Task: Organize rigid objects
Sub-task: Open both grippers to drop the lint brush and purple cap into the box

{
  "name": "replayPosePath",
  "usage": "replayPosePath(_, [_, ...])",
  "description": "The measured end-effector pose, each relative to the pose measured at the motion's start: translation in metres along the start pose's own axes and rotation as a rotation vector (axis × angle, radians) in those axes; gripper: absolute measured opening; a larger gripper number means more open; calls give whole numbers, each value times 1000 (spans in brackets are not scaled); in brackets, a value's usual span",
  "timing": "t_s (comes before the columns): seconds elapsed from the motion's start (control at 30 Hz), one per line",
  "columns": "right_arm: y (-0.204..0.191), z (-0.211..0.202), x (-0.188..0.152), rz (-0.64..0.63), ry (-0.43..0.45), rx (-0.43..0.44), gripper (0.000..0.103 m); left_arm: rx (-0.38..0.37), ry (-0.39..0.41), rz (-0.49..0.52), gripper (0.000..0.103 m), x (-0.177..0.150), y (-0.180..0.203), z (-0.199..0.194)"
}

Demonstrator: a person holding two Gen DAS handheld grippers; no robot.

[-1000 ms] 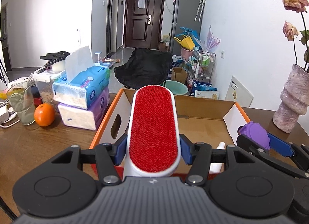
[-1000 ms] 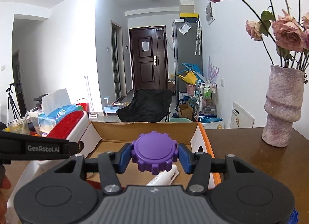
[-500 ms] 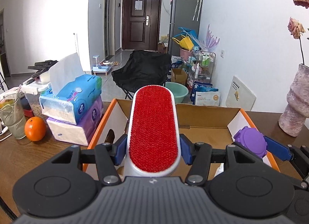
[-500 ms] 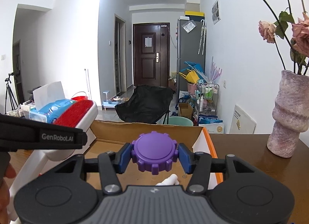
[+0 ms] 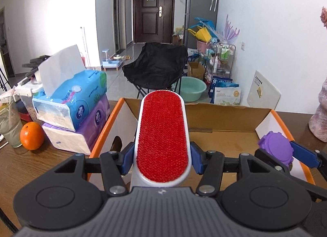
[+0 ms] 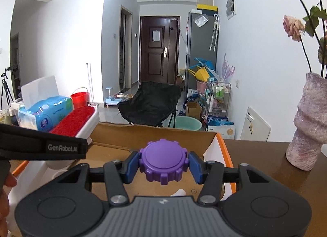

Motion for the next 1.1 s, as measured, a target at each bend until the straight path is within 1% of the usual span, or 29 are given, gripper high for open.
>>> replayPosePath(0.13, [-1,6,-2,3,-19,-4,52,2,-35,8,58,-3,-1,9])
replayPosePath(0.17, [0,7,-3,4,-23,-6,52,4,-51,4,60,-4,-2,10])
replayPosePath(0.2, [1,8,-4,5,-29,-6,52,11,-47,-3,66,-4,-4,10])
replayPosePath(0.23, [1,8,-4,7,-38,-4,60,22,-40,-7,84,-3,-6,8])
replayPosePath(0.27, [2,8,-5,9,-49,-4,69,30,-34,-13,100,-1,-9,3])
replayPosePath(0.3, [4,7,-6,12,-57,-13,92,28,-17,-20,103,1,-11,-3])
replayPosePath(0.33, [6,7,-6,15,-59,-27,103,31,1,-23,103,3,-13,-9])
replayPosePath(0.4, [9,2,-4,20,-42,-46,103,41,-4,-22,103,4,-17,-14])
replayPosePath(0.5, [10,-2,-1,32,-38,-43,103,38,-5,-31,103,5,-20,-17])
replayPosePath(0.73, [10,-5,2,19,-32,-34,103,42,-14,-23,103,4,-19,-17])
replayPosePath(1.1, [8,-16,1,16,-20,-31,103,35,7,-22,103,0,-21,-31])
Point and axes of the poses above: each gripper's, at about its wrist camera, not at the fingertips, and z roughly the way its jaws point, y to its right, x to its top, the point moved 6 cm from there along z, roughly the way its jaws point, and after that the axes turned 6 degrees about x, right-handed, at the moved point
